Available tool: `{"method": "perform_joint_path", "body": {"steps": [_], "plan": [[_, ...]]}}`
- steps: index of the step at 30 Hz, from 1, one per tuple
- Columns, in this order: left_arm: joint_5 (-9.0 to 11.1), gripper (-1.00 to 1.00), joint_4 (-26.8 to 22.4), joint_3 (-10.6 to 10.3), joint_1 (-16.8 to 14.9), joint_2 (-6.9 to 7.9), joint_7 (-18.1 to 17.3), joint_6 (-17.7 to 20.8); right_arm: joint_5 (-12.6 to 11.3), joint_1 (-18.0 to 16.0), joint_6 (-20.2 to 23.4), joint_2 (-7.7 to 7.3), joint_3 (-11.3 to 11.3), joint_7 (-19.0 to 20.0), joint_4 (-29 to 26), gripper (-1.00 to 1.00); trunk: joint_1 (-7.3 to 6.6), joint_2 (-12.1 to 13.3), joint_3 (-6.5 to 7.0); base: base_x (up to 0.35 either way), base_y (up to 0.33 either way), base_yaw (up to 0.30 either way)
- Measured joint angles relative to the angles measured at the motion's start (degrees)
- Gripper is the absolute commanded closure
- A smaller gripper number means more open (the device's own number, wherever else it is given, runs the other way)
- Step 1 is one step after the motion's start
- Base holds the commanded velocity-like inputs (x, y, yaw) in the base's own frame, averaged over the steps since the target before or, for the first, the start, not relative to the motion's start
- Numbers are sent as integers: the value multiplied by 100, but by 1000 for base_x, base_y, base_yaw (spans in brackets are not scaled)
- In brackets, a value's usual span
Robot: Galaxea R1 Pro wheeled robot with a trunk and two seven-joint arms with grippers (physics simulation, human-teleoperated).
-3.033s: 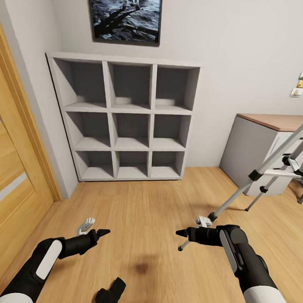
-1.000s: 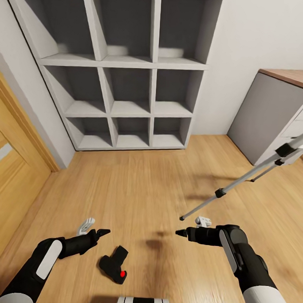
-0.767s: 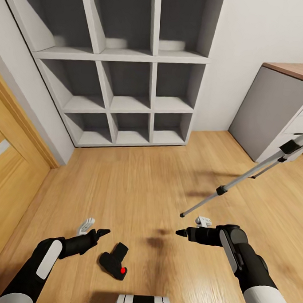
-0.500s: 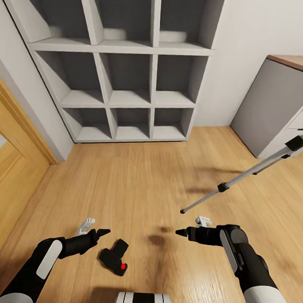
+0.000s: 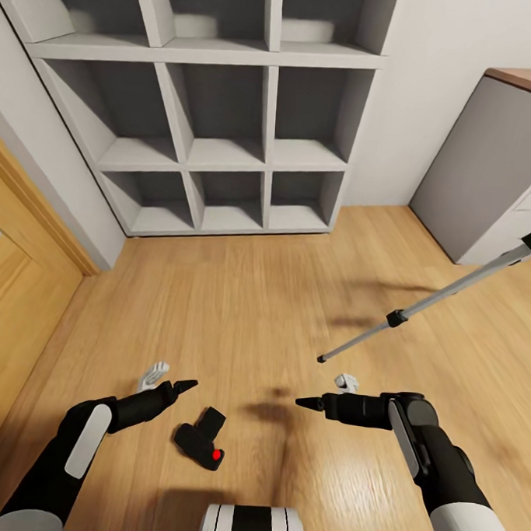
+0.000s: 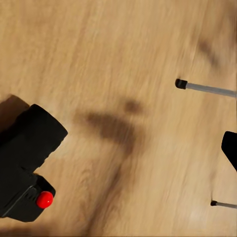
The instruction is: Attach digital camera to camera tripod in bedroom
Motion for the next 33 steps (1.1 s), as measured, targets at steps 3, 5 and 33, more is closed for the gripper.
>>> {"method": "perform_joint_path", "body": {"steps": [3,5,33], "plan": [[-25,-100,-131,-7,2,-25,37,-7,7,1,-2,-12,1,53,10,-100,8,-4,-67,0,0,0],[-31,-100,-170,-8,2,-30,55,-8,8,1,-2,-14,2,60,15,-100,13,-7,-111,0,0,0],[-915,-100,-1436,-50,-7,649,1357,117,21,1,-59,-215,-42,68,48,-100,85,-44,-732,0,0,0]]}}
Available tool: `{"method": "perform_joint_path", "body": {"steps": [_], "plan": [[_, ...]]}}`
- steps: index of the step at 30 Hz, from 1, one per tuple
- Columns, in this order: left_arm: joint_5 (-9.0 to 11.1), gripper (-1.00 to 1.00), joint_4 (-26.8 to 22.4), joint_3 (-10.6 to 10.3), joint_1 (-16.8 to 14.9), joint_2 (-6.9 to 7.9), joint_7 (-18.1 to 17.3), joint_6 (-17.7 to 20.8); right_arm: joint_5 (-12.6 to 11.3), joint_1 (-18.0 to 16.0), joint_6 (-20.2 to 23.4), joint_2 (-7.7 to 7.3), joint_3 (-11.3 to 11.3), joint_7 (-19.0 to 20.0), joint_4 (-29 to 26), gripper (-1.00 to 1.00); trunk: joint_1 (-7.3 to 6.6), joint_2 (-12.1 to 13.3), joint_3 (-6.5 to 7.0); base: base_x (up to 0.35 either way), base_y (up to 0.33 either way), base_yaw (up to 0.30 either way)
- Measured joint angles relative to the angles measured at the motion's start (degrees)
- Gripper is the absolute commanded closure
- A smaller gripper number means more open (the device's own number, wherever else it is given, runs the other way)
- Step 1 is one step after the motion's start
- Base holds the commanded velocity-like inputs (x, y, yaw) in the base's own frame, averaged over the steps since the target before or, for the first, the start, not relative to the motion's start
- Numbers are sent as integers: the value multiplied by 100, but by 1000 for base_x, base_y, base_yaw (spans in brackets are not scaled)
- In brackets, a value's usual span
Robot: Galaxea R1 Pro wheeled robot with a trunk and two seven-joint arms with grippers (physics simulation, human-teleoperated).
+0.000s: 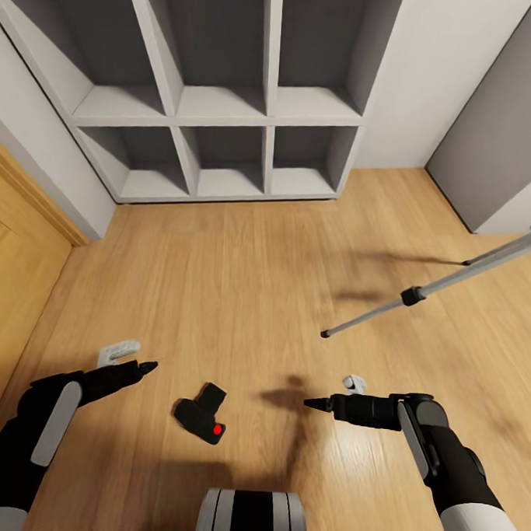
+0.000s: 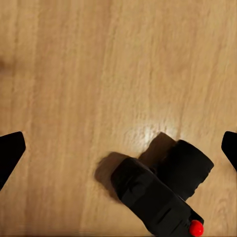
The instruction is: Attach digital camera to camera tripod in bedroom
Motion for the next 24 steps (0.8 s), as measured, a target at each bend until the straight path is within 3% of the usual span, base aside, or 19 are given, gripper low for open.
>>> {"method": "perform_joint_path", "body": {"steps": [7,24], "plan": [[-148,-100,-40,-12,0,-7,-36,13,-9,0,3,-4,-8,5,1,-100,18,-9,-155,0,0,0],[-168,-100,-91,-32,0,-11,-45,238,17,0,65,-5,-7,26,-76,-100,62,-32,-532,0,0,0]]}}
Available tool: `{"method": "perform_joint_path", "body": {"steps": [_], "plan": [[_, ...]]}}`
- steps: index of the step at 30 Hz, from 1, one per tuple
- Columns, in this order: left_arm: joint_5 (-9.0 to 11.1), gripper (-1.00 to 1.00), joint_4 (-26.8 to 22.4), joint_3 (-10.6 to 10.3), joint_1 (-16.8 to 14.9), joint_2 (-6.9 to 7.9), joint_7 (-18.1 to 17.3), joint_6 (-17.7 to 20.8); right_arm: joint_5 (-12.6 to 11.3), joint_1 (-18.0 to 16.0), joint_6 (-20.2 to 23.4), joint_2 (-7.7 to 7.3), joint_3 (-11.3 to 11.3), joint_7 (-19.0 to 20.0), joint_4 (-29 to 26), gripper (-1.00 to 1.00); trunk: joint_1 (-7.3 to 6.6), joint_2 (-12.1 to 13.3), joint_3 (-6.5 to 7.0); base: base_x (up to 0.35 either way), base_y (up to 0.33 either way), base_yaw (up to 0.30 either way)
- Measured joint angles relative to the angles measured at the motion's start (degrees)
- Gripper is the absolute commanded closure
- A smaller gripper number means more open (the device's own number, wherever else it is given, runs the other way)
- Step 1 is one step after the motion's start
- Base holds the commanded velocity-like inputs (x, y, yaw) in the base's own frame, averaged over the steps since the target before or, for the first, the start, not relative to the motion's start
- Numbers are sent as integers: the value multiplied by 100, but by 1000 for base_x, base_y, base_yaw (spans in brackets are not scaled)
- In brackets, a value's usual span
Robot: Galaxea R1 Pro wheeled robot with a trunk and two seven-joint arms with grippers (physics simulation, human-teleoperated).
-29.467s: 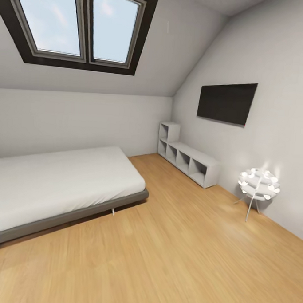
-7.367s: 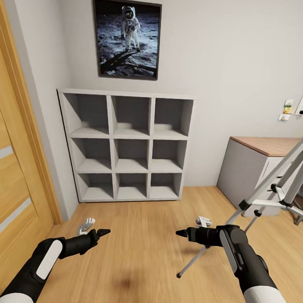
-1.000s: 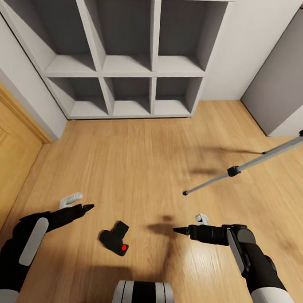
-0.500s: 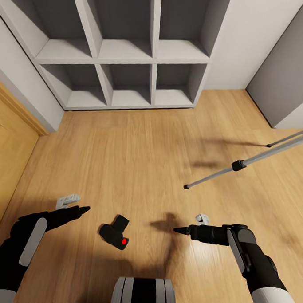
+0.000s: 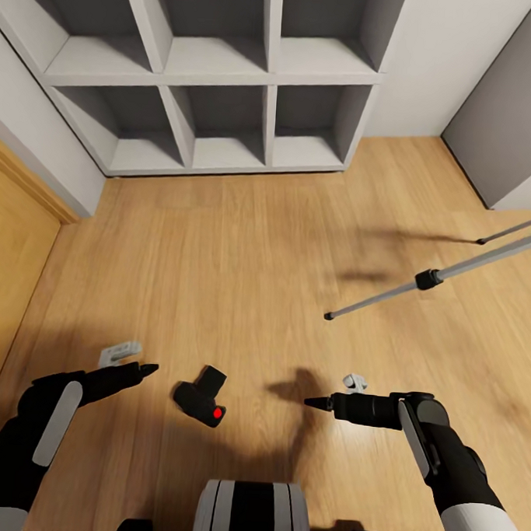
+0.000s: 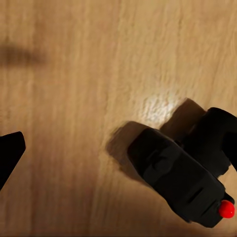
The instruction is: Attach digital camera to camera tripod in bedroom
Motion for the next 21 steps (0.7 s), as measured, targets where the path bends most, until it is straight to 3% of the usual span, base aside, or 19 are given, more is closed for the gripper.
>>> {"method": "perform_joint_path", "body": {"steps": [21], "plan": [[-13,-100,-15,-21,0,-16,10,10,7,0,-6,0,7,0,6,-100,51,-27,-444,0,0,0]]}}
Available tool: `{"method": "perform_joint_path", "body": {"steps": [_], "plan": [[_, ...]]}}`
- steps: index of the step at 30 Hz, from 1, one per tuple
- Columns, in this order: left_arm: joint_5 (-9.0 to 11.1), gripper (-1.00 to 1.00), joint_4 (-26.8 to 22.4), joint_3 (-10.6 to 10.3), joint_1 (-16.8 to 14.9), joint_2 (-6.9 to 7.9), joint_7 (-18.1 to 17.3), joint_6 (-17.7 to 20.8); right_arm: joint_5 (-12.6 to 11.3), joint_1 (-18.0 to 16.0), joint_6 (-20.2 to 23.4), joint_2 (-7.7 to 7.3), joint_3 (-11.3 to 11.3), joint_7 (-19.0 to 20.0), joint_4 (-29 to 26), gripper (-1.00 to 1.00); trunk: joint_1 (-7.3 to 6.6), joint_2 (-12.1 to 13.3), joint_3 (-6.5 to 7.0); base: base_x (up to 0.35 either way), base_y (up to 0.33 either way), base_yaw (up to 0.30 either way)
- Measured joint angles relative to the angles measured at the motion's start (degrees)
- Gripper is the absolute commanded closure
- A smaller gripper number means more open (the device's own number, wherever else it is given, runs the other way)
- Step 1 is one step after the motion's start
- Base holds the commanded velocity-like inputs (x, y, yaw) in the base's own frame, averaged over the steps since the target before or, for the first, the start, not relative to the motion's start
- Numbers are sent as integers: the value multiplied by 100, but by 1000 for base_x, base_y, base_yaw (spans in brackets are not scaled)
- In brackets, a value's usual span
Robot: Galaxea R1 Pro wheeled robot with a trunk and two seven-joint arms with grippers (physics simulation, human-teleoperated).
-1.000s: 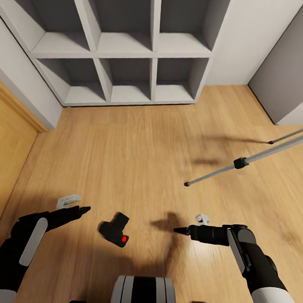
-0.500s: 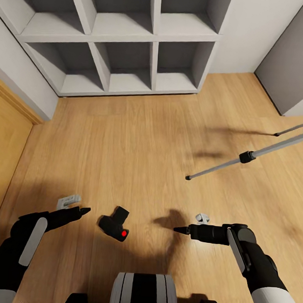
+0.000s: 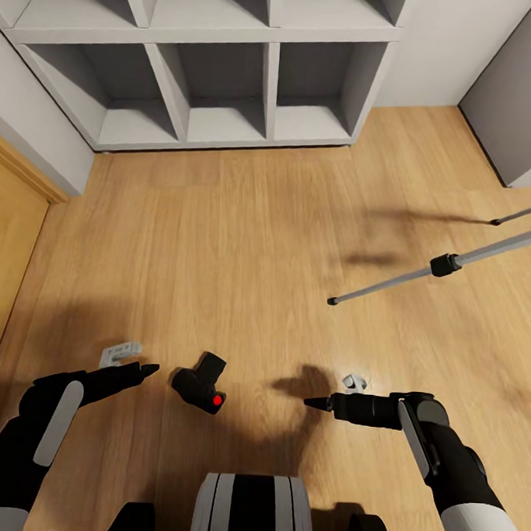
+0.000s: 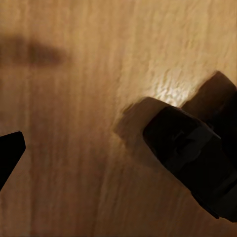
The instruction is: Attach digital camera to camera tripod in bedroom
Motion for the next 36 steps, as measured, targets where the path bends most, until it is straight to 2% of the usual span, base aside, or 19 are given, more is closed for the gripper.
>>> {"method": "perform_joint_path", "body": {"steps": [7,9,16,17,21,24,28,30,33,35,36], "plan": [[0,-100,-27,-5,0,1,-5,9,-5,0,-1,0,0,0,0,-100,0,0,0,0,0,0],[-2,-100,-31,-61,0,0,4,27,-5,0,-1,0,0,0,0,-100,0,0,0,0,0,0],[-49,-100,-42,-594,0,9,73,97,-6,0,-1,2,0,0,0,-100,0,0,0,0,0,0],[-114,-100,-48,-720,0,8,126,100,-5,0,-1,3,0,0,0,-100,0,0,0,0,0,0],[-399,-100,-49,-957,0,4,318,81,-6,0,-1,6,0,1,0,-100,0,0,0,0,0,0],[-566,-100,-38,-1031,0,17,399,53,-6,0,-1,7,1,1,0,-100,0,0,0,0,0,0],[-648,-100,-104,-1065,0,120,410,39,-6,0,-1,6,0,1,0,-100,0,0,0,0,0,0],[-660,-100,-130,-1075,-1,271,405,24,-6,0,0,2,0,1,0,-100,0,0,0,0,0,0],[-657,-100,-139,-1102,0,412,367,-51,-6,0,0,1,0,1,0,-100,0,0,0,0,0,0],[-644,-100,-139,-1119,0,530,205,-113,-6,0,0,0,0,1,0,-100,0,0,0,0,0,0],[-656,-100,-139,-1148,0,620,-28,-146,-6,0,0,2,0,1,0,-100,0,0,0,0,0,0]]}}
